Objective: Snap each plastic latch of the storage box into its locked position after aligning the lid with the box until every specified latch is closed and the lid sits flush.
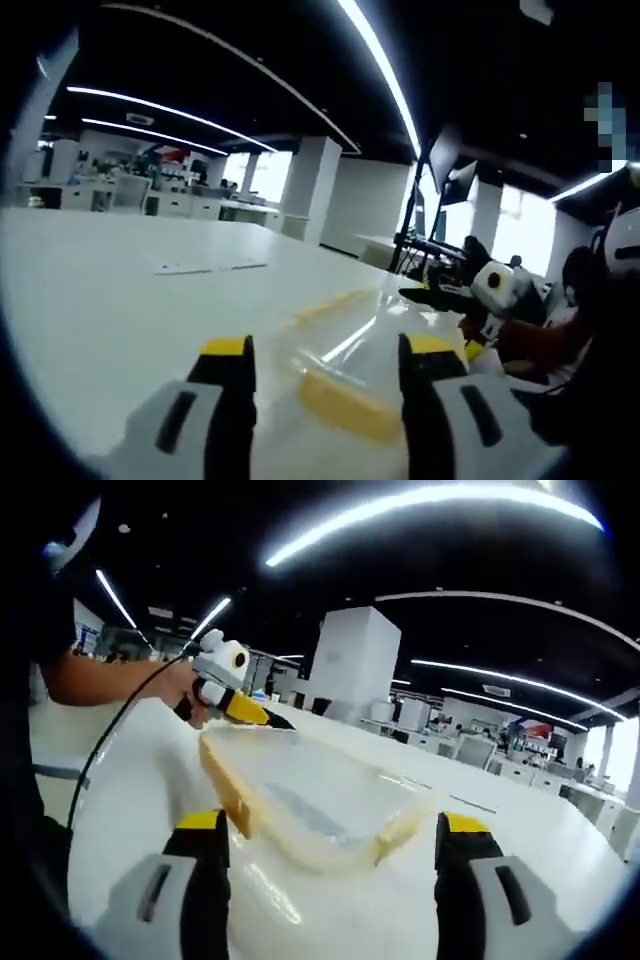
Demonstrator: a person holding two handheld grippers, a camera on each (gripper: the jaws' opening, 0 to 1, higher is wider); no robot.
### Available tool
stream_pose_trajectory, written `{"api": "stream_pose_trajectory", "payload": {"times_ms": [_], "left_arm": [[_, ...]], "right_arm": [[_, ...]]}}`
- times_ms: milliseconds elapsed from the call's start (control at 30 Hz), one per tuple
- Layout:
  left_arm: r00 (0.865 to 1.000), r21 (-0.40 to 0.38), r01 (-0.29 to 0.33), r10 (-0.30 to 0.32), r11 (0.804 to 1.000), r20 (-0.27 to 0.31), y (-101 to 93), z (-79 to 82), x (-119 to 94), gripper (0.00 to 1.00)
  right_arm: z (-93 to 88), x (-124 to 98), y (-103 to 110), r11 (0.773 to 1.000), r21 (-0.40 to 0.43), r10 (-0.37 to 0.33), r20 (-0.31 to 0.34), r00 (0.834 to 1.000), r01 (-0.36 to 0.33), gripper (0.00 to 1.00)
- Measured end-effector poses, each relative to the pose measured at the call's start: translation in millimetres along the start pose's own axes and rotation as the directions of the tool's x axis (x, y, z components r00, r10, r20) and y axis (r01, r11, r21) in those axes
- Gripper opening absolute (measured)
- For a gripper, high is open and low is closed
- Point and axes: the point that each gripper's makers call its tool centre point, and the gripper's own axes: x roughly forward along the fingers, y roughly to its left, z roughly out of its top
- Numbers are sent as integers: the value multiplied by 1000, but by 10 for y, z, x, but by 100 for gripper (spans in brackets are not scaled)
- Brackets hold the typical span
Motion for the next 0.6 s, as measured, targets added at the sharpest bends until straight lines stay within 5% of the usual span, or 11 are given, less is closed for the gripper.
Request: {"api": "stream_pose_trajectory", "payload": {"times_ms": [167, 433, 533, 600], "left_arm": [[999, 33, -40, 39, 999, 16, -38, -14, -118, 56], [998, 240, -40, 48, 970, -27, -276, -111, -237, 65], [999, 380, -40, 50, 924, -17, -378, -87, -253, 67], [999, 530, -34, 44, 847, -7, -467, -66, -258, 67]], "right_arm": [[78, -68, -33, 992, -63, 102, -76, 992, -106, 88], [209, 3, 18, 939, -199, 247, -180, 952, -281, 92], [280, 43, 26, 911, -218, 310, -203, 929, -351, 89], [335, 67, 64, 888, -214, 362, -219, 906, -407, 89]]}}
